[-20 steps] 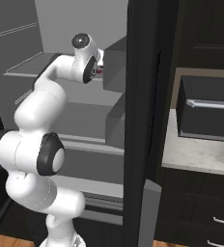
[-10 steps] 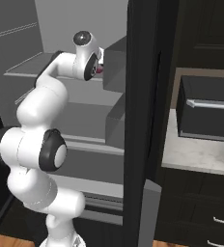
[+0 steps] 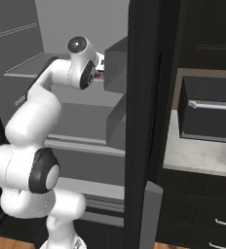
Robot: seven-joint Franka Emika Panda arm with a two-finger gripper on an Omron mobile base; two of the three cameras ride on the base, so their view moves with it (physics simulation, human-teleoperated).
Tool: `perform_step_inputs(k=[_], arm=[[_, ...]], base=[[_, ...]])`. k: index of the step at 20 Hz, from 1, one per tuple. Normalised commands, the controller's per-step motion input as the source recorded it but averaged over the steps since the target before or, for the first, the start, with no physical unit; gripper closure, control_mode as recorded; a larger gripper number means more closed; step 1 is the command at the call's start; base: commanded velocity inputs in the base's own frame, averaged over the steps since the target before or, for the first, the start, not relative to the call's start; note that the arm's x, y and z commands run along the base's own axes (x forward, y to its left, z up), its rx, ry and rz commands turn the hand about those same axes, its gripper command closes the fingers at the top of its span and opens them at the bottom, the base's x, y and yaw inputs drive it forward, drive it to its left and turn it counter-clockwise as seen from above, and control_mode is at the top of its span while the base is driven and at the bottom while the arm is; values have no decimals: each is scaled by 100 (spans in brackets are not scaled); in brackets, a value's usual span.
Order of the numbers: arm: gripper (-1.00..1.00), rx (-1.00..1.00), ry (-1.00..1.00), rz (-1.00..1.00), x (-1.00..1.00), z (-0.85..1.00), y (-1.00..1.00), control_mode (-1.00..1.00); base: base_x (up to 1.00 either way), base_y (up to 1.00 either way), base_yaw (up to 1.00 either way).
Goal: Move the baguette and radish from the top shelf to the second highest shelf to make space. Then, place the pitcher from the counter on the cleared top shelf.
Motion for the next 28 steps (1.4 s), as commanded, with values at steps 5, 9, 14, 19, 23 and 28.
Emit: perform_step_inputs(k=[5,9,14,19,23,28], arm=[[100,0,0,0,-100,0,0,-100],[100,0,0,2,-100,1,2,-100],[100,-4,8,1,-81,-38,25,-100],[100,-5,16,0,-39,-80,16,-100],[100,-3,20,0,-5,-80,0,-100],[100,0,2,0,2,-72,0,-100]], base=[[0,0,0],[0,0,0],[0,0,0],[0,0,0],[0,0,0],[0,0,0]])
